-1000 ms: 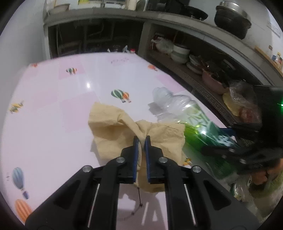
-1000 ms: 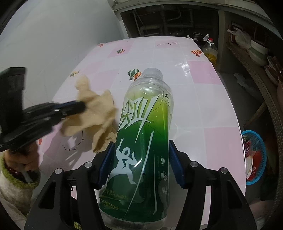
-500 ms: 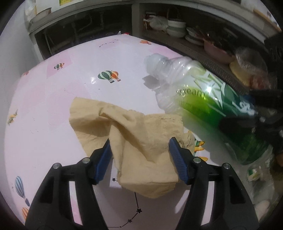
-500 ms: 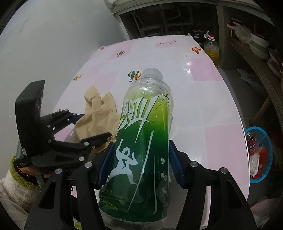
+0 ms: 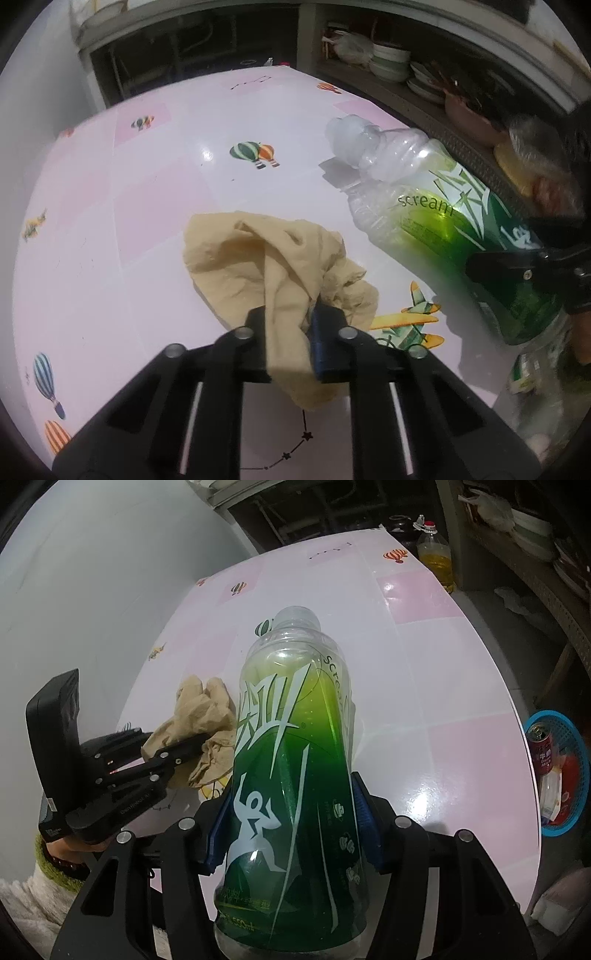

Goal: Collect trash

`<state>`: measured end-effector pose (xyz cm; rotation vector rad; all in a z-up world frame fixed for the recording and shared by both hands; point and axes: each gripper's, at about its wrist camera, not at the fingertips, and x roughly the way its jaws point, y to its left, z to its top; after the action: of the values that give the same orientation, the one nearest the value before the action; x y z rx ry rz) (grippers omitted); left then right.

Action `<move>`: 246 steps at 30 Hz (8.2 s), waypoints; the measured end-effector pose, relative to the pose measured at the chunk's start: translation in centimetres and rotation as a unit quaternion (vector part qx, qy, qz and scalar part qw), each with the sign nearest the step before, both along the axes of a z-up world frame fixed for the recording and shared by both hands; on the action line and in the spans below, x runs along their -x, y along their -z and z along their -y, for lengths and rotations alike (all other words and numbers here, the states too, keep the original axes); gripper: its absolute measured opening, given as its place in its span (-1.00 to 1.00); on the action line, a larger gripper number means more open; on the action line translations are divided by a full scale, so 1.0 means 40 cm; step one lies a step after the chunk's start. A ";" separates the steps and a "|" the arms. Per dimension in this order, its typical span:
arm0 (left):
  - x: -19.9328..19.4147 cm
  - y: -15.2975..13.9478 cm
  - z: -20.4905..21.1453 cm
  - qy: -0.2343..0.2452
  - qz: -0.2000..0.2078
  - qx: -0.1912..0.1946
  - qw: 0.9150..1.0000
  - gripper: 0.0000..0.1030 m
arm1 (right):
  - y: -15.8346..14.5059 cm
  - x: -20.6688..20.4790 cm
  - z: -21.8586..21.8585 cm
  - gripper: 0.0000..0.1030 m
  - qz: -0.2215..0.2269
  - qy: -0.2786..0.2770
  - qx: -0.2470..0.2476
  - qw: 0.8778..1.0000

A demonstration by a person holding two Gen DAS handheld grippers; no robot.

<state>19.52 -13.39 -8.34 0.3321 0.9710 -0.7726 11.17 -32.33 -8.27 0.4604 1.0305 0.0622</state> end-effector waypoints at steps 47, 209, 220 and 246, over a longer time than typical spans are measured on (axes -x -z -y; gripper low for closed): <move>0.294 0.053 0.980 0.254 -0.114 -0.056 0.959 -0.83 | 0.249 0.634 0.634 0.07 -0.011 0.406 -0.061 0.912; 0.505 -0.146 0.046 -0.174 0.140 -0.069 0.972 0.83 | -0.143 0.591 0.032 0.87 0.082 0.223 0.313 0.920; 0.513 -0.147 0.053 -0.174 0.138 -0.065 0.973 0.83 | -0.144 0.601 0.038 0.87 0.082 0.223 0.317 0.918; 0.504 -0.151 0.059 -0.181 0.116 -0.042 0.976 0.83 | -0.141 0.606 0.036 0.87 0.082 0.221 0.322 0.917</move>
<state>-0.63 -15.75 -2.32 0.2998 0.8133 -0.3530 -13.08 -33.75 -2.63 0.0702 0.7059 -0.6201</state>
